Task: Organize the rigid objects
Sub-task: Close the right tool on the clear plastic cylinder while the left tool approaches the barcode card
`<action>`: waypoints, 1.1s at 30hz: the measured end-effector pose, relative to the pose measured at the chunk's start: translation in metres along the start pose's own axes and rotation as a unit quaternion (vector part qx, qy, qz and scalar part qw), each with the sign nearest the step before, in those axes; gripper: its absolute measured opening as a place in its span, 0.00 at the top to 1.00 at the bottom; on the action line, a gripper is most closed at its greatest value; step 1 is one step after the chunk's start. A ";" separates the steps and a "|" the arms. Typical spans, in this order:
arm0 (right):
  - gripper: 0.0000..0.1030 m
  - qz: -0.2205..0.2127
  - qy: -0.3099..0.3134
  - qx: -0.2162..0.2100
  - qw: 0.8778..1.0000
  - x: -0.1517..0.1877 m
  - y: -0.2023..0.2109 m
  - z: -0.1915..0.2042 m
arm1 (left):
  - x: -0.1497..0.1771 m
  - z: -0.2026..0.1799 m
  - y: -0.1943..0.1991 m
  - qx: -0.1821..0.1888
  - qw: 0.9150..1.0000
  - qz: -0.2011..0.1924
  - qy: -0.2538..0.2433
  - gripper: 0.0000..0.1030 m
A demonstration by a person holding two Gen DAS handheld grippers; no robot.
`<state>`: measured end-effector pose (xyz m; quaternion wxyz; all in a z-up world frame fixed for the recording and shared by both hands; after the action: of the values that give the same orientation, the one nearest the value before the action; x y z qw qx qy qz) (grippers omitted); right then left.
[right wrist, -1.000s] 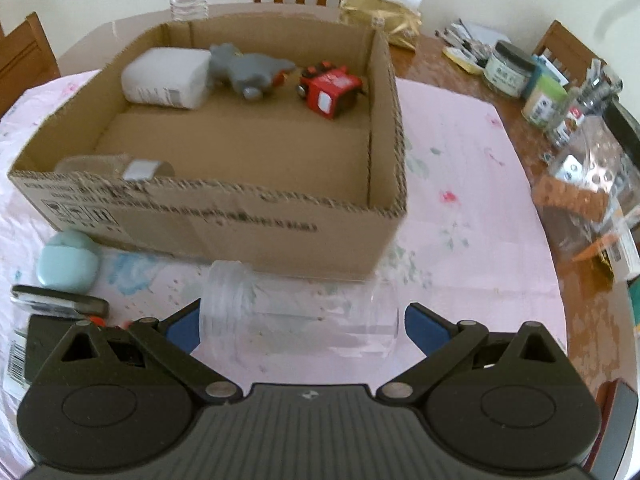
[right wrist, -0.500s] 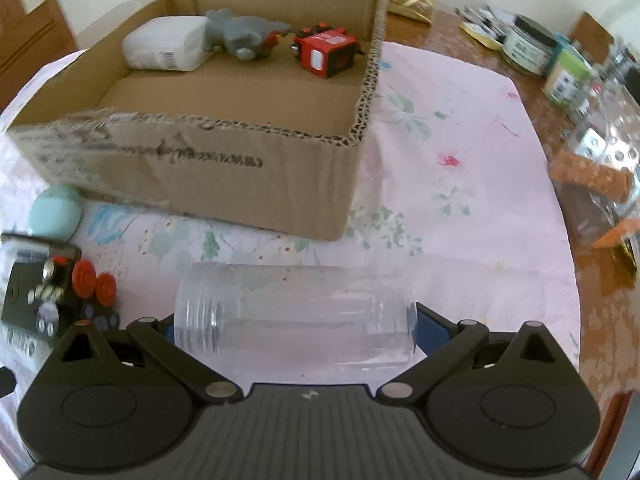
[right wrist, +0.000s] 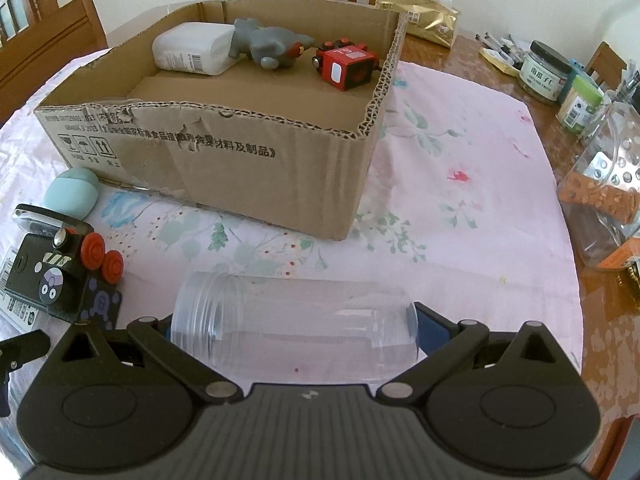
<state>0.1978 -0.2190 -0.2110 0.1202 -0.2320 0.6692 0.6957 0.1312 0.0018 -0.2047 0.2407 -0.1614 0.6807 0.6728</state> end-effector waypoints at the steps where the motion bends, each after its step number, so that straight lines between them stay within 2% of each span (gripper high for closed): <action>1: 0.00 0.001 0.000 0.000 1.000 0.000 0.000 0.000 | -0.001 0.001 -0.001 0.001 1.000 -0.002 0.002 0.01; 5: 0.00 0.005 -0.002 0.001 1.000 -0.001 -0.001 0.001 | -0.003 -0.003 0.002 0.013 1.000 -0.015 -0.013 0.13; 10: 0.00 0.006 -0.003 0.002 1.000 -0.001 0.000 0.001 | 0.001 0.001 0.006 0.019 1.000 -0.010 -0.017 0.13; 14: 0.00 0.006 -0.004 0.002 1.000 -0.001 0.000 0.001 | 0.017 0.009 0.018 0.023 0.999 0.006 -0.028 0.13; 17: 0.00 0.006 -0.004 0.002 1.000 -0.001 -0.001 0.001 | 0.024 0.015 0.020 0.019 0.999 0.007 -0.025 0.08; 22: 0.00 0.006 -0.006 0.003 1.000 0.000 -0.001 0.001 | 0.012 0.015 0.012 0.011 1.000 0.011 -0.016 0.06; 26: 0.00 0.006 -0.007 0.004 1.000 0.000 0.000 0.000 | -0.001 0.016 0.010 0.006 1.000 -0.002 -0.018 0.06; 33: 0.00 0.004 -0.009 0.006 1.000 0.002 0.001 0.000 | -0.008 0.031 0.003 0.004 0.999 0.010 0.032 0.06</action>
<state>0.1960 -0.2196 -0.2113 0.1250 -0.2220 0.6731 0.6942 0.1395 0.0323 -0.1969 0.2129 -0.1753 0.6922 0.6670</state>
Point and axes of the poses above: each gripper's, at about its wrist camera, not at the fingertips, and y roughly against the way its jaws point, z to its left, x to its underside, the point moved 9 cm from there along -y, roughly the way its jaws point, and after that the axes turned 1 degree about -x, right-handed, at the moved point
